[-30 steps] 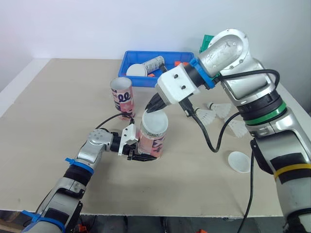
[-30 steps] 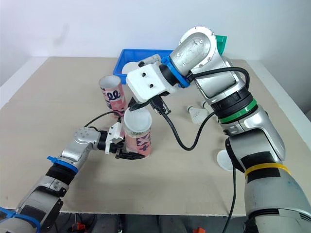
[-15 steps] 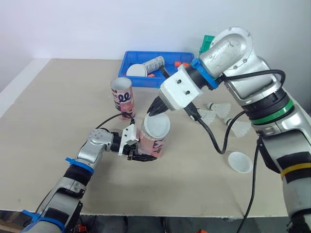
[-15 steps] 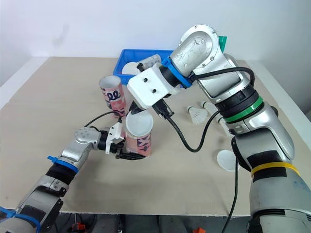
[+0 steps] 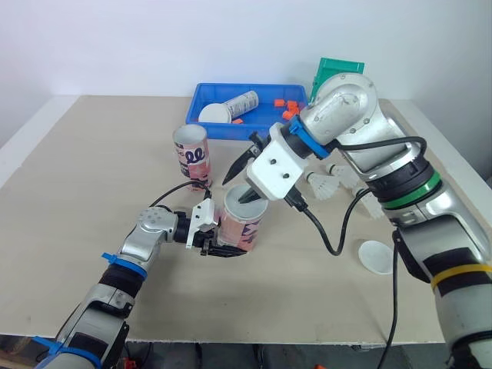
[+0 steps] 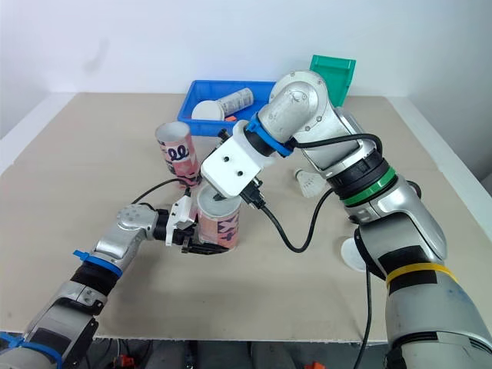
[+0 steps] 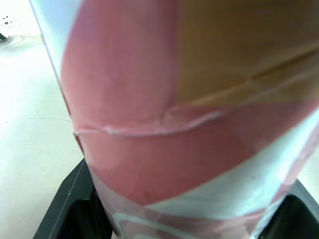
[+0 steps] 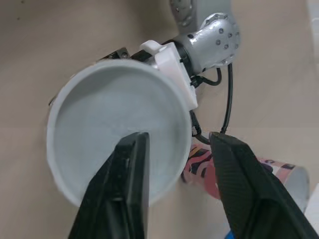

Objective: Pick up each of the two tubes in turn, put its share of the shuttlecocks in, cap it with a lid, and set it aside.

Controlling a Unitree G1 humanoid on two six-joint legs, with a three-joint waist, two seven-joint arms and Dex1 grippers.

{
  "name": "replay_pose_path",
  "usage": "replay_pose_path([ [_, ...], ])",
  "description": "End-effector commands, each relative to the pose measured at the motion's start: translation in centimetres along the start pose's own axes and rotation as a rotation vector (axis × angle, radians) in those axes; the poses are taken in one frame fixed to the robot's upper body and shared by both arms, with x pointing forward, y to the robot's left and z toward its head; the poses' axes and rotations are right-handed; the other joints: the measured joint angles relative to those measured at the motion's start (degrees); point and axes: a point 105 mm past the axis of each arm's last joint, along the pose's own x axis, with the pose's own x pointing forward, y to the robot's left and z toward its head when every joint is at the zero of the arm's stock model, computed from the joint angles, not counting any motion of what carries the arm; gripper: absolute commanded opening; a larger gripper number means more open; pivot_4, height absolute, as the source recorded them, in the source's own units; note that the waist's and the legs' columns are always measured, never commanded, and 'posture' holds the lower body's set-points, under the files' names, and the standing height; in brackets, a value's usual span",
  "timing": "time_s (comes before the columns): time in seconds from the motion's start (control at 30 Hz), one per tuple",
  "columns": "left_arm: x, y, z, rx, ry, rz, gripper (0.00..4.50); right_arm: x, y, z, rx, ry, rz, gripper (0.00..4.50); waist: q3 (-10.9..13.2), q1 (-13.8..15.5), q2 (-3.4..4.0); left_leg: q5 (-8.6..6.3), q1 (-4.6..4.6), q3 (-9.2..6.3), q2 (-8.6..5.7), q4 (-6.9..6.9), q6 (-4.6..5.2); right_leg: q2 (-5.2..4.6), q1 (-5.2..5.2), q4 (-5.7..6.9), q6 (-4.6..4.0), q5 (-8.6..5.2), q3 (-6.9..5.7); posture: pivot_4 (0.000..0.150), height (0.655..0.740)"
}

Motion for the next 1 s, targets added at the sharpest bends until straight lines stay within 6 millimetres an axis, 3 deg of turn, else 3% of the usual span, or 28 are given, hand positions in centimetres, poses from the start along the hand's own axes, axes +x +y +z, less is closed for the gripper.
replay_pose_path([
  [0.03, -1.3, -1.3, -4.2, -0.135, 0.15, 0.006, 2.77, 0.9, -0.2, -0.4, 0.047, -0.018, -0.011, 2.66, -0.06, -0.15, -0.08, 0.0, 0.09, 0.0, 0.0, -0.04, 0.0, 0.0, 0.06, 0.0, -0.02, -0.01, 0.0, 0.15, 0.7038],
  [0.13, -1.3, -1.3, -4.2, -0.135, 0.149, 0.007, 2.77, -1.2, -2.4, -0.2, 0.114, -0.06, -0.105, 2.66, -0.06, -0.32, -0.08, 0.0, 0.26, 0.0, 0.01, -0.1, 0.0, 0.0, 0.12, 0.0, -0.1, 0.02, 0.01, 0.15, 0.7038],
  [0.27, -1.3, -1.3, -4.2, -0.134, 0.148, 0.01, 2.77, -4.1, -1.8, 0.7, 0.17, -0.127, -0.102, 2.66, -0.04, -0.26, -0.09, 0.0, 0.18, -0.02, 0.01, -0.12, 0.0, 0.0, 0.07, 0.0, -0.13, 0.04, -0.01, 0.15, 0.7038],
  [0.47, -1.2, -1.4, -4.3, -0.133, 0.15, 0.004, 2.77, -2.8, 0.9, 0.9, 0.173, -0.134, -0.003, 0.06, -0.06, -0.34, -0.07, -0.13, 0.27, 0.01, 0.01, -0.26, -0.08, 0.0, 0.09, -0.02, -0.16, -0.19, 0.03, 0.15, 0.7038],
  [0.73, -1.1, -1.2, -4.2, -0.126, 0.147, 0.009, 2.77, 0.3, 1.8, 0.1, 0.146, -0.082, 0.077, 0.06, -0.05, -0.33, -0.08, -0.12, 0.29, 0.01, 0.01, -0.24, -0.08, 0.02, 0.09, -0.01, -0.15, -0.18, 0.07, 0.15, 0.7038],
  [0.87, -1.1, -1.3, -4.2, -0.127, 0.143, 0.01, 2.77, 2.5, 4.0, -0.5, 0.084, -0.02, 0.202, 0.06, -0.13, -0.32, -0.1, -0.13, 0.35, 0.01, 0.01, -0.25, -0.09, 0.02, 0.15, -0.02, -0.15, -0.2, 0.05, 0.15, 0.7038],
  [1.0, -1.0, -1.3, -4.1, -0.122, 0.14, 0.015, 2.77, 2.6, 4.2, -0.9, 0.069, -0.007, 0.205, 0.06, -0.36, -0.32, -0.16, -0.14, 0.53, 0.01, 0.01, -0.27, -0.11, 0.02, 0.22, -0.02, -0.16, -0.21, 0.05, 0.15, 0.7038],
])
